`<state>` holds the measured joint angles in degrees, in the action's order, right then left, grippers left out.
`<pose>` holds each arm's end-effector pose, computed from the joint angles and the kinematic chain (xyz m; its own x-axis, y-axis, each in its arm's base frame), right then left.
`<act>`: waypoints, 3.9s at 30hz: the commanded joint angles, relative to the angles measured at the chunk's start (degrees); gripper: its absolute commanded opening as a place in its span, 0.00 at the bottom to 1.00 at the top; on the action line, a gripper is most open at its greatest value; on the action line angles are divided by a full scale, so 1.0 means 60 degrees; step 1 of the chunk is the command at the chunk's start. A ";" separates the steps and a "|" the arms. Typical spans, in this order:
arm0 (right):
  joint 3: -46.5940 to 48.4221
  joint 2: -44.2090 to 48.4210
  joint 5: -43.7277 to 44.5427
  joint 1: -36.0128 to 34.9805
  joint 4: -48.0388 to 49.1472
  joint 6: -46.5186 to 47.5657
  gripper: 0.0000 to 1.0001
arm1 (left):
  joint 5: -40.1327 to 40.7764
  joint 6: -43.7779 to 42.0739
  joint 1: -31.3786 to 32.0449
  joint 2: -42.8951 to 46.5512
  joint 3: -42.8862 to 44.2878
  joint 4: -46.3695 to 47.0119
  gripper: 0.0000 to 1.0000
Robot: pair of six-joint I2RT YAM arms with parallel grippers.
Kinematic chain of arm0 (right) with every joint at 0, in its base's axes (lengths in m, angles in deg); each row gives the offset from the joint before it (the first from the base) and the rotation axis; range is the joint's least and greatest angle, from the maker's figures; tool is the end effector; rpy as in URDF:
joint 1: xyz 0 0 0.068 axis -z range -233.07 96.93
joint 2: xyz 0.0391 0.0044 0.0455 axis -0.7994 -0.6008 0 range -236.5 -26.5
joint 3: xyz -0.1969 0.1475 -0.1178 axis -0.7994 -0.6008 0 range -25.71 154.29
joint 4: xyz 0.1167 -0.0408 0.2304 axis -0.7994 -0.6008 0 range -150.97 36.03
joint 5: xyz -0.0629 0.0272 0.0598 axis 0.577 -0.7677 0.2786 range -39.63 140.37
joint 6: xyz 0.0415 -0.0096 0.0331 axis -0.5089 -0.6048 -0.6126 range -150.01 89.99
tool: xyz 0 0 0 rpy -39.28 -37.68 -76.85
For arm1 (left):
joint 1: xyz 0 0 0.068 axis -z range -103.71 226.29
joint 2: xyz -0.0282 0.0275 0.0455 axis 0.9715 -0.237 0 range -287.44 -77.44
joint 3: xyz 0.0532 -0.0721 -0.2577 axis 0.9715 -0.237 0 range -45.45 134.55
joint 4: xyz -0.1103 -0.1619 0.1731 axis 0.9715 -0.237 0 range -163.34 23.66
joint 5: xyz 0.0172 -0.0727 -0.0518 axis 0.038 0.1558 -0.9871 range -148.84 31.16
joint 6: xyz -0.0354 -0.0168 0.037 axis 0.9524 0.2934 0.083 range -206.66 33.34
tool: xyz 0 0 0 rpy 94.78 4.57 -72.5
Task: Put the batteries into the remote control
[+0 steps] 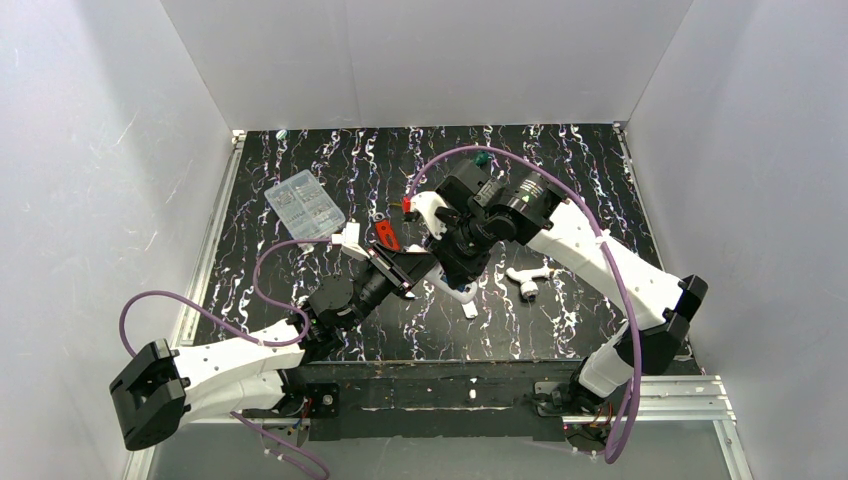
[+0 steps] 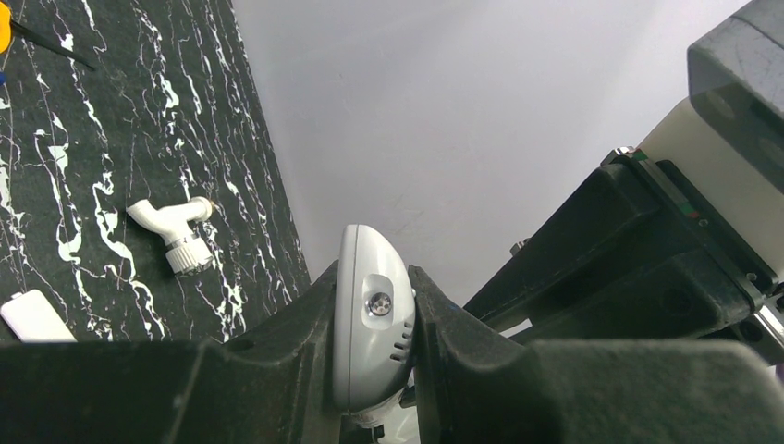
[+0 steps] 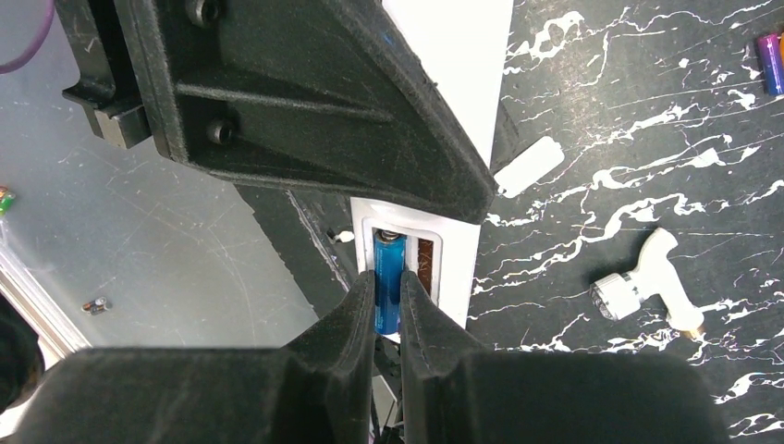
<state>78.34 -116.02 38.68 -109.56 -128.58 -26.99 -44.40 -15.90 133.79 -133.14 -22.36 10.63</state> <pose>0.1564 0.2492 0.4026 -0.4318 -0.7458 -0.5073 -0.8963 0.4177 0.1490 0.1082 -0.1534 0.3260 -0.5570 -0.8275 -0.0708 0.5922 -0.3359 -0.7324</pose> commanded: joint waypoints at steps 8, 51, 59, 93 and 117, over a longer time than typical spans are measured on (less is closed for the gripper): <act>0.0298 -0.0168 -0.0495 -0.0063 0.0958 -0.0339 0.01 | 0.0262 0.0121 0.0034 0.0134 0.0304 0.1346 0.00; -0.0678 0.0456 0.0277 -0.0048 0.3147 -0.1002 0.01 | 0.0333 0.0400 0.0027 -0.0138 0.0515 0.1692 0.00; -0.1505 0.1148 0.0256 -0.0049 0.3963 -0.1054 0.01 | 0.0366 0.0479 0.0027 -0.0281 0.0683 0.1826 0.00; -0.0976 0.1418 -0.0250 -0.0055 0.2279 -0.0761 0.07 | 0.0422 0.0277 0.0027 -0.0138 0.0398 0.1848 0.00; -0.0847 0.1801 0.0037 -0.0048 0.2331 -0.0761 0.25 | 0.0391 0.0319 0.0027 -0.0256 0.0412 0.1790 0.00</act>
<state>70.52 -106.92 40.65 -109.34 -117.30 -31.36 -42.39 -14.22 133.48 -135.46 -22.12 15.70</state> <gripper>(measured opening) 0.245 0.248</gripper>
